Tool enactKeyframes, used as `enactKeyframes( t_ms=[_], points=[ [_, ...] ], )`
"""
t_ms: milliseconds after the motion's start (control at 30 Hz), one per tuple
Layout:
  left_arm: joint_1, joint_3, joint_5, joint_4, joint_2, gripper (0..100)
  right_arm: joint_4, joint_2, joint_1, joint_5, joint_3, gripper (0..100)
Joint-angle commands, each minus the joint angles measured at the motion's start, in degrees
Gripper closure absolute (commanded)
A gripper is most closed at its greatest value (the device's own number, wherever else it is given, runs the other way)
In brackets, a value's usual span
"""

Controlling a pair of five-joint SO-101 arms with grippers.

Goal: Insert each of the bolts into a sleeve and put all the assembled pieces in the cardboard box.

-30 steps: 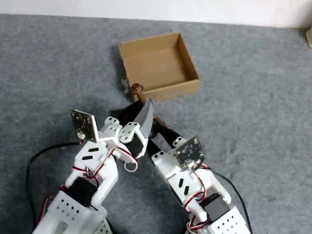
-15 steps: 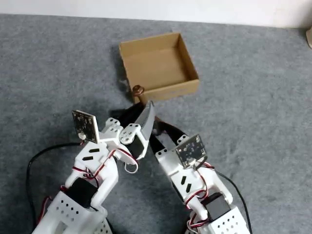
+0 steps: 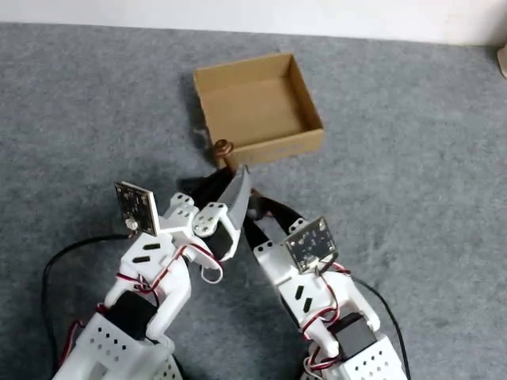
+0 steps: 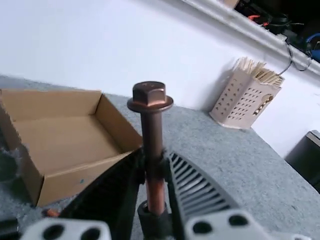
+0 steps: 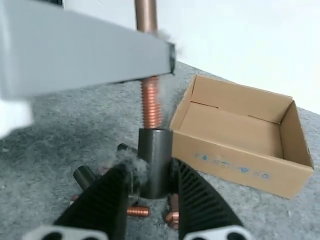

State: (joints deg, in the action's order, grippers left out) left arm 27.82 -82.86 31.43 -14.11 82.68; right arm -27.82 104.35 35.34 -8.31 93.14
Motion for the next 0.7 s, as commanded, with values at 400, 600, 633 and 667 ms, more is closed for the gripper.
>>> enactKeyframes(
  t_ms=[400,600,633,667],
  points=[
    [1.4,-1.6,3.3,-1.9,-0.1,100,-1.1,1.0,4.0,1.2,-6.1,99.5],
    [4.8,-3.1,3.4,-2.0,-0.1,100,4.0,1.0,3.7,1.2,-6.3,99.5],
    [5.7,-3.3,3.4,-1.8,-0.1,100,4.5,1.0,3.7,1.2,-6.3,99.5],
    [5.8,-3.4,3.4,-1.8,-0.1,100,4.5,1.0,3.7,1.3,-6.3,99.5]
  ],
)
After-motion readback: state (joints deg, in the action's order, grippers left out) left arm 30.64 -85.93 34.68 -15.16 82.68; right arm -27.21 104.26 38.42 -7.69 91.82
